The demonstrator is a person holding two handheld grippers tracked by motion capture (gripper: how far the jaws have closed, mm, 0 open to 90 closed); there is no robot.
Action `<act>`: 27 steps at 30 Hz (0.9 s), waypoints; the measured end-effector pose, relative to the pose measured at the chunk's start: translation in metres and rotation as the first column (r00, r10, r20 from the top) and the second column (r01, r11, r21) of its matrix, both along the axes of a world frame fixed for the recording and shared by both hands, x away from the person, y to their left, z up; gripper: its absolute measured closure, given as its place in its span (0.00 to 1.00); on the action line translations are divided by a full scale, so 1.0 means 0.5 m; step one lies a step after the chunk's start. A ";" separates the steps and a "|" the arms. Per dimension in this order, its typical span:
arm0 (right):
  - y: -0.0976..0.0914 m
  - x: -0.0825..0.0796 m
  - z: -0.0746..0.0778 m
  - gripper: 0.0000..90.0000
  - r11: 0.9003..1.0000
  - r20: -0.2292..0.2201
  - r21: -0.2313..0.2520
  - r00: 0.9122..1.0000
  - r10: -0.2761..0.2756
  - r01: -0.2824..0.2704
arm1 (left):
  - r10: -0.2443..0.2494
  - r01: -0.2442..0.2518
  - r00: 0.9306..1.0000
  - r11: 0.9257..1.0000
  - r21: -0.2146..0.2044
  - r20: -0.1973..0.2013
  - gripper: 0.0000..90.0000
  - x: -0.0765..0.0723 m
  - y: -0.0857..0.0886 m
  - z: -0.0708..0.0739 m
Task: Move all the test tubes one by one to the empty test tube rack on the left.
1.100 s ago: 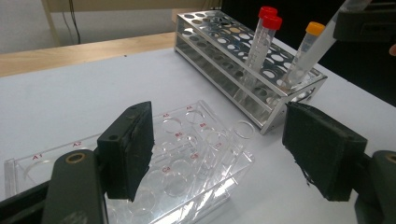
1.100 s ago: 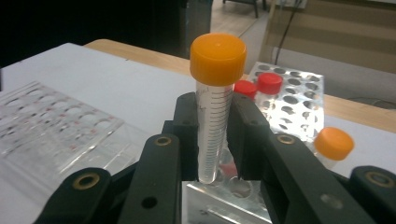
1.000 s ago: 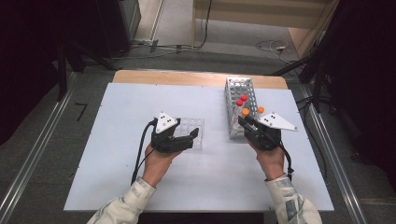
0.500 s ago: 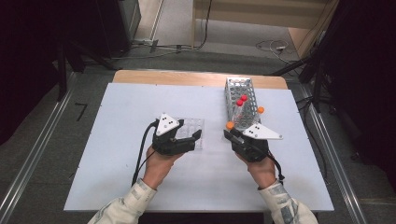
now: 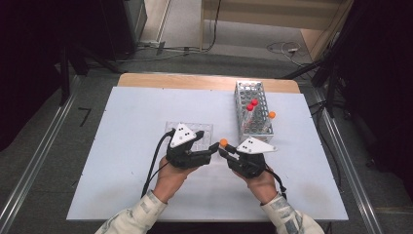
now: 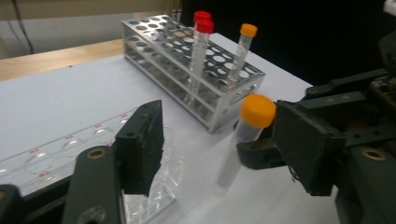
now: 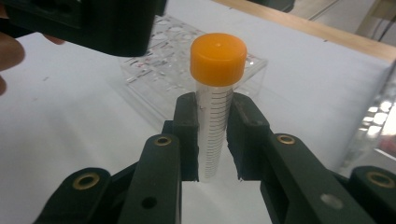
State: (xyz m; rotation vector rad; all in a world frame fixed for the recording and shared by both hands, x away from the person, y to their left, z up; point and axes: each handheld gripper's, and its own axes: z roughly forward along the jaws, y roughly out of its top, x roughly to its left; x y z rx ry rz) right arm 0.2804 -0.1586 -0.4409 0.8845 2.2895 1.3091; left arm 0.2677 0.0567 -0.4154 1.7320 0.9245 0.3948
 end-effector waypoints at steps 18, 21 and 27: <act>0.029 -0.015 -0.007 0.80 0.999 -0.005 0.007 0.999 0.052 -0.052 | -0.078 0.079 0.997 0.996 0.031 -0.011 0.71 -0.003 -0.018 -0.013; 0.029 -0.015 -0.008 0.80 0.999 -0.003 0.007 0.999 0.052 -0.052 | -0.083 0.084 0.996 0.996 0.036 -0.014 0.75 -0.003 -0.019 -0.014; 0.029 -0.015 -0.008 0.79 0.999 0.000 0.004 0.999 0.051 -0.051 | -0.086 0.087 0.996 0.996 0.036 -0.015 0.77 -0.004 -0.018 -0.014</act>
